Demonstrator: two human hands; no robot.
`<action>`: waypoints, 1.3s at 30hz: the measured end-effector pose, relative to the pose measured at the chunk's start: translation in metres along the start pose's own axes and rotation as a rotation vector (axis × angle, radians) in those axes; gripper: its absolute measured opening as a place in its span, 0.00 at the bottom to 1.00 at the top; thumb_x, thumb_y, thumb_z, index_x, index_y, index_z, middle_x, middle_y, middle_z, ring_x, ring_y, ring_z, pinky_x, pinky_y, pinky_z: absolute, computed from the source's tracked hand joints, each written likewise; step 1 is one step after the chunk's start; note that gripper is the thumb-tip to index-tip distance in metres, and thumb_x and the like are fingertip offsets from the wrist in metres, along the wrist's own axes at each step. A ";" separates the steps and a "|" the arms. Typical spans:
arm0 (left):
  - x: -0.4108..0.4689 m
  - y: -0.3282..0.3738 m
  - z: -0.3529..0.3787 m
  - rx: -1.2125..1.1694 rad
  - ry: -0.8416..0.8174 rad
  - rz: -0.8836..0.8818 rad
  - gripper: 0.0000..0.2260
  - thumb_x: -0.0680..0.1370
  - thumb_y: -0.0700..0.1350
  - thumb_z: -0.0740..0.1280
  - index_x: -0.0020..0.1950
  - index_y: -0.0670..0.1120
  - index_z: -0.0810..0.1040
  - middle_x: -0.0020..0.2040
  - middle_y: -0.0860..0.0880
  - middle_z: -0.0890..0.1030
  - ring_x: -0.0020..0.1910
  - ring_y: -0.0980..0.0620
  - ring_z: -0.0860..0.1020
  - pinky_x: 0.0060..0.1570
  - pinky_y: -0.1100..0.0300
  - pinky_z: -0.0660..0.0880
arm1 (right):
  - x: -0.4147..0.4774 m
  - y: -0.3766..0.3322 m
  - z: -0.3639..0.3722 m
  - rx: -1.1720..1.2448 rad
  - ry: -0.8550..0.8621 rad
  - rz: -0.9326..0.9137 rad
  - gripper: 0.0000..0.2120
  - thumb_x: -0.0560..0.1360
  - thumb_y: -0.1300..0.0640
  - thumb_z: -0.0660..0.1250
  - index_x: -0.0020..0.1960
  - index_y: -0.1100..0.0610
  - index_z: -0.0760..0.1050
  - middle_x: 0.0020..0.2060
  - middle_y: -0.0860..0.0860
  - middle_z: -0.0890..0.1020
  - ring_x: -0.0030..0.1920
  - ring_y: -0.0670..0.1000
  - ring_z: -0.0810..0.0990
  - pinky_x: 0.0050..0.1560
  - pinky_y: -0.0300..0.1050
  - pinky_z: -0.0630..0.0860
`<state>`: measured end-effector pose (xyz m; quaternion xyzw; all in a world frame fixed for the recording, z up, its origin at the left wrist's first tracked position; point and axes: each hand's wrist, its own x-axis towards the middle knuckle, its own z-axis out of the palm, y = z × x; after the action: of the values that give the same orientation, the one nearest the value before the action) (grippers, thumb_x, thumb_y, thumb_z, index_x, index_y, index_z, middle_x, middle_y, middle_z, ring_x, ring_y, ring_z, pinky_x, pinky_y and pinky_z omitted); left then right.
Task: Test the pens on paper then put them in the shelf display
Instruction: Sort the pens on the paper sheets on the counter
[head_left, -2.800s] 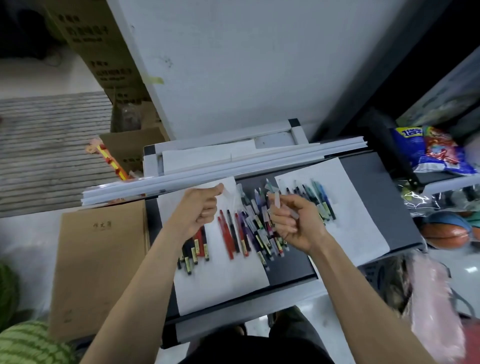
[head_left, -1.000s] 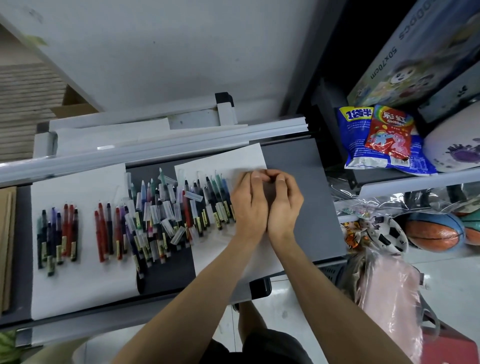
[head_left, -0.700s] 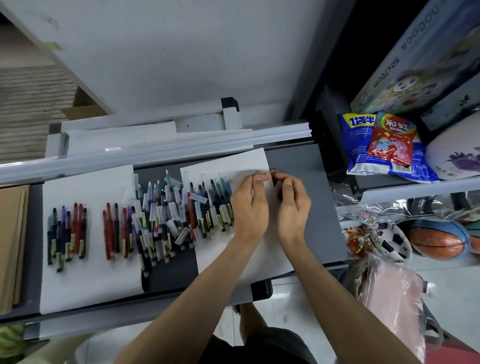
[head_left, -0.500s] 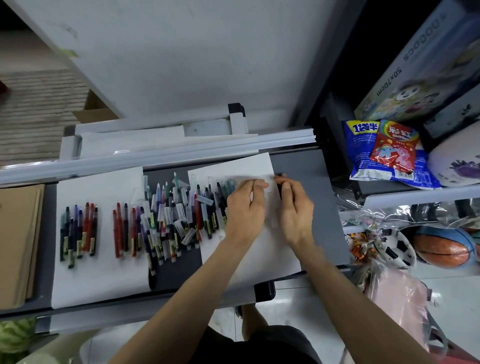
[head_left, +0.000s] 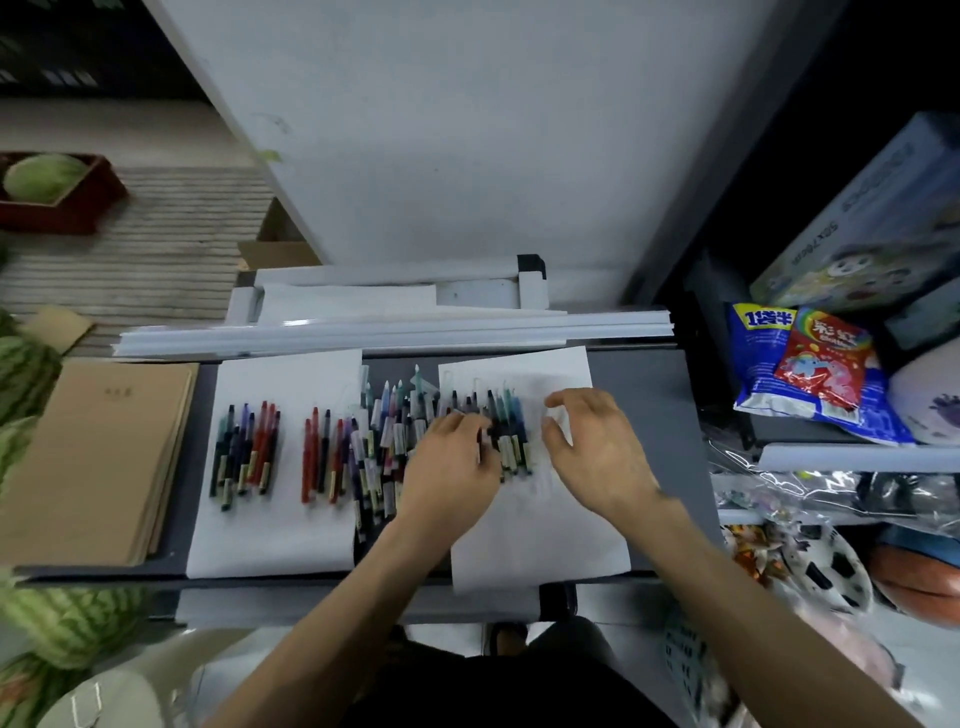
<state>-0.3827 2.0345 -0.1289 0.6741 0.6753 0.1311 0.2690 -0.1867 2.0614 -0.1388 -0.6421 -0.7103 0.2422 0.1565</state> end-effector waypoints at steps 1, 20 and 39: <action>-0.004 -0.006 -0.005 0.011 -0.005 -0.010 0.17 0.82 0.47 0.63 0.70 0.48 0.77 0.59 0.48 0.80 0.56 0.47 0.78 0.47 0.55 0.73 | 0.000 -0.006 0.000 -0.040 -0.016 -0.012 0.16 0.82 0.52 0.63 0.66 0.57 0.77 0.62 0.54 0.81 0.67 0.54 0.74 0.69 0.52 0.72; -0.029 -0.055 -0.031 0.150 -0.269 0.068 0.16 0.82 0.48 0.63 0.70 0.51 0.76 0.61 0.50 0.80 0.49 0.51 0.81 0.47 0.53 0.82 | -0.118 0.049 0.067 -0.067 0.374 0.440 0.21 0.80 0.63 0.64 0.72 0.66 0.70 0.71 0.64 0.68 0.67 0.68 0.67 0.69 0.67 0.66; -0.006 -0.033 -0.021 0.174 -0.320 0.081 0.13 0.83 0.50 0.62 0.66 0.50 0.78 0.59 0.52 0.81 0.51 0.52 0.81 0.49 0.54 0.81 | -0.051 0.044 0.039 0.284 0.346 0.332 0.12 0.79 0.68 0.66 0.61 0.58 0.77 0.59 0.52 0.77 0.55 0.53 0.78 0.62 0.52 0.78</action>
<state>-0.4225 2.0303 -0.1284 0.7339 0.6049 -0.0258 0.3079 -0.1641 2.0084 -0.1910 -0.7532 -0.5171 0.2482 0.3220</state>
